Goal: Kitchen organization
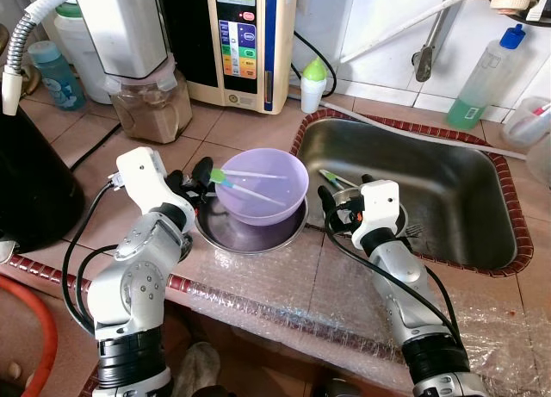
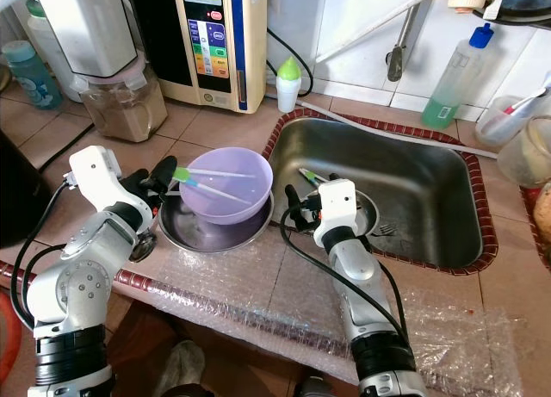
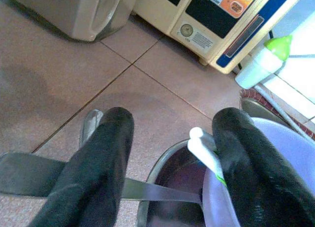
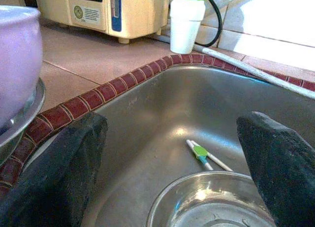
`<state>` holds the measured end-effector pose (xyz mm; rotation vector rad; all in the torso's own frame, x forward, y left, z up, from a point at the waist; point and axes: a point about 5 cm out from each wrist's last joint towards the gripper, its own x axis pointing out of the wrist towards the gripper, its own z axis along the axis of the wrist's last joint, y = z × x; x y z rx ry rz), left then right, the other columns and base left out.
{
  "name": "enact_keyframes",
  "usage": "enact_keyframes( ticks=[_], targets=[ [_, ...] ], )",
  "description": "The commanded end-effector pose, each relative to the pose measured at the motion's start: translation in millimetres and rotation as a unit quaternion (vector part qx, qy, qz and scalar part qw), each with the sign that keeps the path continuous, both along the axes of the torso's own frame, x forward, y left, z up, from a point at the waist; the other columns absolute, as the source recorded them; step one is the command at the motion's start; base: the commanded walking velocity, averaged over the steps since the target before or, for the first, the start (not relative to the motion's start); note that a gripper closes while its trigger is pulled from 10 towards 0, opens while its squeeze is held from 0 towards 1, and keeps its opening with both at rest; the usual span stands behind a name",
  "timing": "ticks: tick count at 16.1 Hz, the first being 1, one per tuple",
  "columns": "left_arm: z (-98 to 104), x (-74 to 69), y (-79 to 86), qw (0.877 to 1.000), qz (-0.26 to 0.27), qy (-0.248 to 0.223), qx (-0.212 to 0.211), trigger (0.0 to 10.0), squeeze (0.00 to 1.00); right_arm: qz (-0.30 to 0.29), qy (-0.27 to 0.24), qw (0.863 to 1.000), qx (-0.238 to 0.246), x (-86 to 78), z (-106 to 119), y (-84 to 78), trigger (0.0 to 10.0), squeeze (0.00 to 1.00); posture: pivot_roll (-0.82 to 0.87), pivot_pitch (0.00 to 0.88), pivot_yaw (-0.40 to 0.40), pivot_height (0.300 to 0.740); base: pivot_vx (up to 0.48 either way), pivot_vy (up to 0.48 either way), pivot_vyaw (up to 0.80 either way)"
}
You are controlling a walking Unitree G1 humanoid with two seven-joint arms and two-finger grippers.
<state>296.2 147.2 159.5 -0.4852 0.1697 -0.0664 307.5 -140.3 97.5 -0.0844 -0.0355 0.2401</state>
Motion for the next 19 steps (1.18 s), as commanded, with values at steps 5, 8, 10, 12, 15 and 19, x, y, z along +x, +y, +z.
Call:
enact_keyframes(
  ticks=[5,8,10,12,15,19],
  targets=[
    [8.8,3.4,0.7,1.000,0.003,-0.013,0.000,0.0,0.00,-0.004,0.006,1.000,0.002,1.9,-2.4,-0.7,10.0,0.00,0.03,0.000,0.025,0.740,0.000,0.000,0.00],
    [12.8,3.0,2.0,1.000,0.007,-0.018,0.002,0.0,0.00,-0.041,0.005,0.999,-0.023,9.4,-2.8,-10.1,10.0,0.00,0.03,0.000,0.023,0.740,0.000,0.000,0.00],
    [15.4,1.2,3.1,1.000,0.010,-0.020,0.005,0.0,0.00,-0.051,0.032,0.998,-0.032,17.2,-8.2,-12.0,10.0,0.00,0.04,0.000,0.020,0.740,0.000,0.000,0.00],
    [16.6,-0.8,2.2,1.000,0.010,-0.021,0.010,0.0,0.00,-0.049,0.051,0.997,-0.030,22.4,-12.8,-9.0,10.0,0.00,0.05,0.000,0.012,0.740,0.000,0.000,0.00],
    [18.4,-0.6,1.8,1.000,0.012,-0.023,0.011,0.0,0.00,-0.038,0.077,0.996,-0.025,26.1,-19.1,0.8,10.0,0.00,0.05,0.000,0.004,0.740,0.000,0.000,0.00],
    [23.1,0.4,3.1,0.999,0.014,-0.029,0.014,0.0,0.00,0.004,0.101,0.995,-0.002,28.7,-23.8,31.1,10.0,0.00,0.06,0.000,0.006,0.740,0.000,0.000,0.00]
  ],
)
